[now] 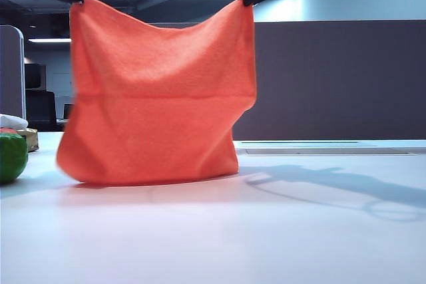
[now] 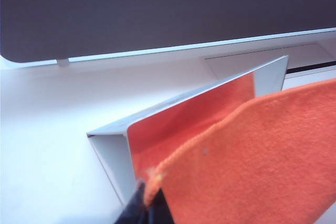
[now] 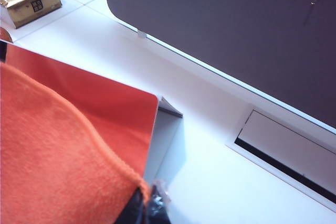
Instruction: Pick up the cloth from the table and use it to cover the mirror.
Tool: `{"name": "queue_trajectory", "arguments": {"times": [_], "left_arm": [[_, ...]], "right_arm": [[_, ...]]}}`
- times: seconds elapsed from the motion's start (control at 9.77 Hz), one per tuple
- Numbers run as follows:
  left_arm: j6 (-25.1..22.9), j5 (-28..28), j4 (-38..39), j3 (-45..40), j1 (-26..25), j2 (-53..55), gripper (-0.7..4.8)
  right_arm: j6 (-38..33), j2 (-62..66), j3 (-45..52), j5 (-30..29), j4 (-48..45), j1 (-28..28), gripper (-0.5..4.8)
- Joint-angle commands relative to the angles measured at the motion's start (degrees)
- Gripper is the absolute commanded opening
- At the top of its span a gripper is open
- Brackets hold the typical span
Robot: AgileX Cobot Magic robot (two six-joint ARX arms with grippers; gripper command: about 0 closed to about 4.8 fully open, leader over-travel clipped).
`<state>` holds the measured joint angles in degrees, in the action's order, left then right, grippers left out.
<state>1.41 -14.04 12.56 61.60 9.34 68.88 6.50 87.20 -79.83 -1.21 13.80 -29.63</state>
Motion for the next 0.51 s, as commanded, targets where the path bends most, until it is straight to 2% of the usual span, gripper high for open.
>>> {"name": "queue_trajectory", "arguments": {"times": [0.1, 0.41, 0.51], "left_arm": [[0.81, -0.42, -8.52, -2.38, 0.15, 3.3, -0.06], [0.98, -0.09, -13.31, -2.38, 0.15, 6.82, -0.06], [1.01, -0.09, -13.79, -2.38, 0.15, 6.93, -0.06]], "right_arm": [[2.6, 3.19, -0.31, 0.46, -5.44, -0.04, -0.01], [2.97, 6.88, -0.31, 4.07, -15.63, 0.0, -0.01], [2.99, 6.99, -0.31, 4.09, -16.04, 0.0, -0.01]]}}
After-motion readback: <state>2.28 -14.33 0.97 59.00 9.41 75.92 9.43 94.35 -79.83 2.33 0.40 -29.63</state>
